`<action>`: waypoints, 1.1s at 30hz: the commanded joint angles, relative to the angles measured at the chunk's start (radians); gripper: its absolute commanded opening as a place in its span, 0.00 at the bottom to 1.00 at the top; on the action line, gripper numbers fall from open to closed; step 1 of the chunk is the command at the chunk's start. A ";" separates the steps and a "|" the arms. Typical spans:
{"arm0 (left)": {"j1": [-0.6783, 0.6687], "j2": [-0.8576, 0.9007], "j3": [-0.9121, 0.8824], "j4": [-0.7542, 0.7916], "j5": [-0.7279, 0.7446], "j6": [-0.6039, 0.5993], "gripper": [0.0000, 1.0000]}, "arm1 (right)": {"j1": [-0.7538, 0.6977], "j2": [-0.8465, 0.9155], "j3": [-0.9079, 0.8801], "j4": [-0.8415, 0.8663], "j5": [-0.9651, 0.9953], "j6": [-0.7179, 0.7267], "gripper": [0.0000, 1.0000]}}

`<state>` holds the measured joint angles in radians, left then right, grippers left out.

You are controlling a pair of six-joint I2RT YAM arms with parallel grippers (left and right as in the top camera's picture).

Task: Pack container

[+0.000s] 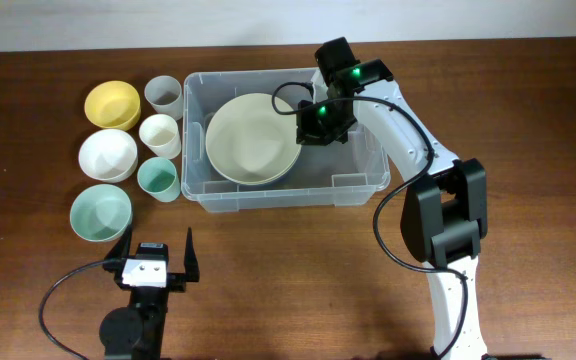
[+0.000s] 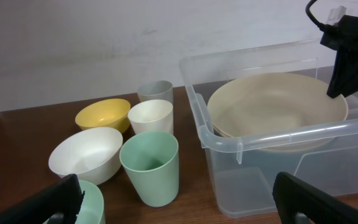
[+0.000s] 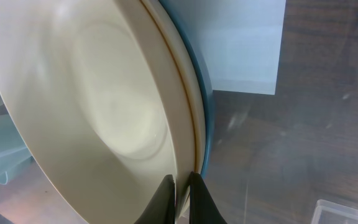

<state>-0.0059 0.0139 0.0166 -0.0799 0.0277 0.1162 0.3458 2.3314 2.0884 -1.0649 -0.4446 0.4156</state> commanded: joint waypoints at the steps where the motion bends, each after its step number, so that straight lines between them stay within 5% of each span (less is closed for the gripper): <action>1: 0.005 -0.008 -0.007 0.000 0.010 0.005 1.00 | 0.013 0.011 -0.004 0.002 -0.012 -0.006 0.05; 9: 0.004 -0.008 -0.007 0.000 0.010 0.005 1.00 | 0.012 0.013 -0.004 -0.024 0.010 -0.006 0.18; 23: 0.005 -0.008 -0.007 0.000 0.011 0.005 1.00 | -0.022 -0.024 0.007 -0.050 0.059 -0.007 0.15; 31: 0.004 -0.008 -0.007 0.000 0.011 0.005 1.00 | -0.070 -0.074 0.095 -0.097 0.001 -0.024 0.34; 33: 0.004 -0.008 -0.007 0.000 0.011 0.005 1.00 | -0.080 -0.094 0.135 -0.125 0.004 -0.051 0.49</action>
<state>-0.0059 0.0135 0.0166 -0.0799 0.0277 0.1162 0.2817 2.3253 2.1525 -1.1740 -0.4217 0.4034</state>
